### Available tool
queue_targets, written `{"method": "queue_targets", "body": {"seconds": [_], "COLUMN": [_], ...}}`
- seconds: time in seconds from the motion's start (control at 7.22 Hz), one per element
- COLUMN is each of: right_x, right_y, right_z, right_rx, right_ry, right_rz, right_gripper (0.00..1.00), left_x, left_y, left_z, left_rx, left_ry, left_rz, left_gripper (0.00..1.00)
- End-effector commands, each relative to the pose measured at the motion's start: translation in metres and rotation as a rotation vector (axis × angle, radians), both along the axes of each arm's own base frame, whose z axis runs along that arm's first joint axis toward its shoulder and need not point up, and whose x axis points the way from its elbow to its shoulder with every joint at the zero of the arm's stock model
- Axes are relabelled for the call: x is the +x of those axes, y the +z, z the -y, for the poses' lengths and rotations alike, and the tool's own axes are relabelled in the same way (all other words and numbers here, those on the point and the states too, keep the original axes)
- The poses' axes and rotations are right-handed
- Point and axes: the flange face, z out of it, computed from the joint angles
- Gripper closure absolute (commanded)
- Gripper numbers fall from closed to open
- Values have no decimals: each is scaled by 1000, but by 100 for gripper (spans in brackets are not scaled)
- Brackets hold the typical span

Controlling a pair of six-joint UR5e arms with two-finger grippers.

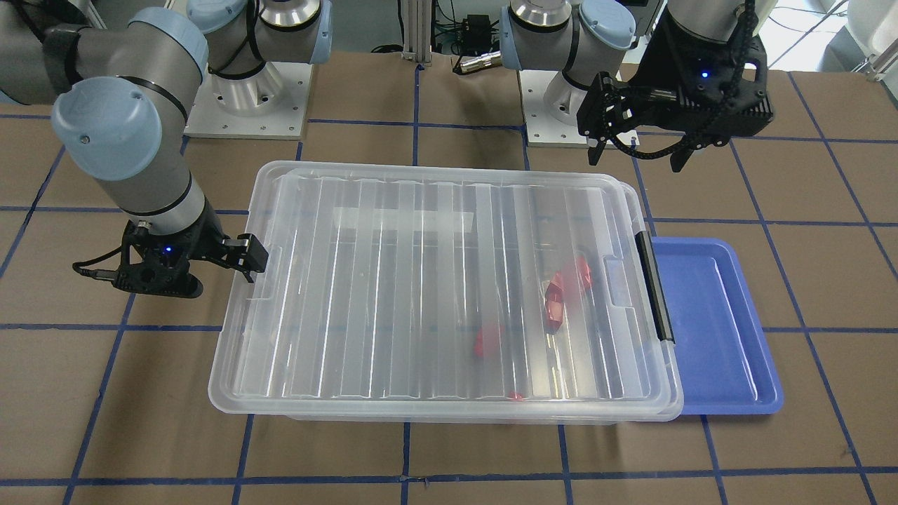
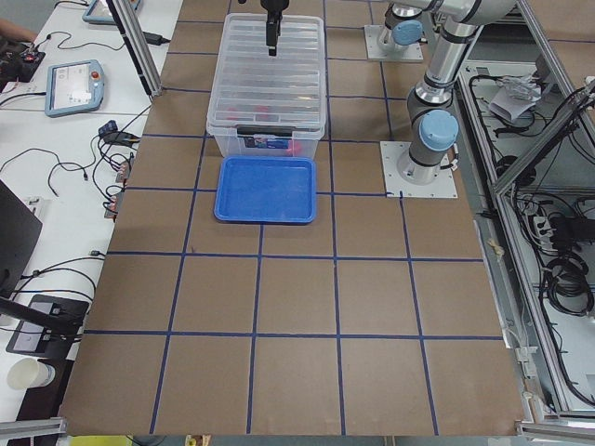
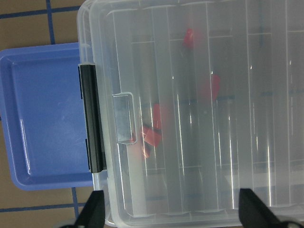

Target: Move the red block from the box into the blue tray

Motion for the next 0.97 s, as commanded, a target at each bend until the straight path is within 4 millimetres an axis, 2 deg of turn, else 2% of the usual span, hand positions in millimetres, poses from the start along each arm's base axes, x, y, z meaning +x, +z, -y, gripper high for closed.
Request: {"method": "queue_targets", "body": {"seconds": [0.0,0.14,0.28,0.55,0.83], "right_x": [-21,-39,-50,-58,-92], "right_y": [0,-1,-1,0,-1], "right_z": [6,7,9,9,9], "right_rx": [-30,-26,-25,-25,0], "right_ry": [-30,-64,-82,-88,-128], "right_rz": [-29,-27,-29,-75,-100], "right_gripper": [0,0,0,0,0], "left_x": [1,1,3,4,8], "left_y": [-2,-10,-7,-14,-34], "left_z": [4,6,5,11,16], "left_rx": [5,22,16,31,65], "left_ry": [12,9,6,9,12], "left_rz": [-9,-4,-1,-6,-9], "left_gripper": [0,0,0,0,0]}}
